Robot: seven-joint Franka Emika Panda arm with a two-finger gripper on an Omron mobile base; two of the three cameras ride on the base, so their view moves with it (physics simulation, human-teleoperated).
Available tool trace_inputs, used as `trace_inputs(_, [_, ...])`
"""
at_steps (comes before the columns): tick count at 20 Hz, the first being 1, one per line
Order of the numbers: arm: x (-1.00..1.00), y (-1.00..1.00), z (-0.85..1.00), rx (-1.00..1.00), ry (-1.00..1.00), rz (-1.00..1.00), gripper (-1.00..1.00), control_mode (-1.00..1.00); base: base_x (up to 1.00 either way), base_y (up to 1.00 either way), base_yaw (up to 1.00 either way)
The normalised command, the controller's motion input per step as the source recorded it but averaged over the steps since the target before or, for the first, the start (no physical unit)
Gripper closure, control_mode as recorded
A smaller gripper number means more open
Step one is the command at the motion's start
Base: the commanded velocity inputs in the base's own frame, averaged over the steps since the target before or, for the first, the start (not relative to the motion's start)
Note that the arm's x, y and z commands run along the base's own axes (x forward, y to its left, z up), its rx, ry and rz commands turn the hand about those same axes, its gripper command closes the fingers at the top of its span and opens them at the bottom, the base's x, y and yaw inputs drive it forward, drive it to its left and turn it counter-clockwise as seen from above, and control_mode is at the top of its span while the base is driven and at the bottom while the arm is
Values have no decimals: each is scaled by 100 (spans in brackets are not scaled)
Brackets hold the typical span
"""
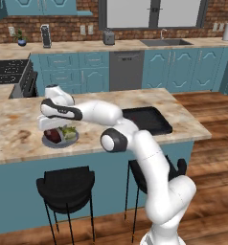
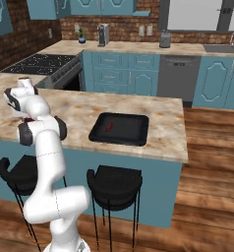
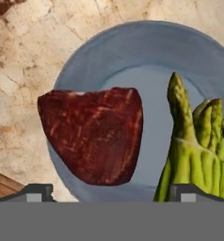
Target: Create a steak meal by picking up the steak and asparagus from the tray and placing them on the plate. Leave the chili pepper on the tray.
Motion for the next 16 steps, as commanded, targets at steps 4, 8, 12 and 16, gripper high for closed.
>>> trace_inputs(4, [-53, -24, 0, 0, -4, 0, -100, -100, 0, 0, 0])
trace_inputs(8, [-71, -55, 15, 0, -6, -2, -100, -100, 0, 0, 0])
trace_inputs(12, [-72, -73, 31, 4, -15, -6, -100, -100, 0, 0, 0])
trace_inputs(16, [-68, -88, 40, 8, -17, -7, -100, -100, 0, 0, 0])
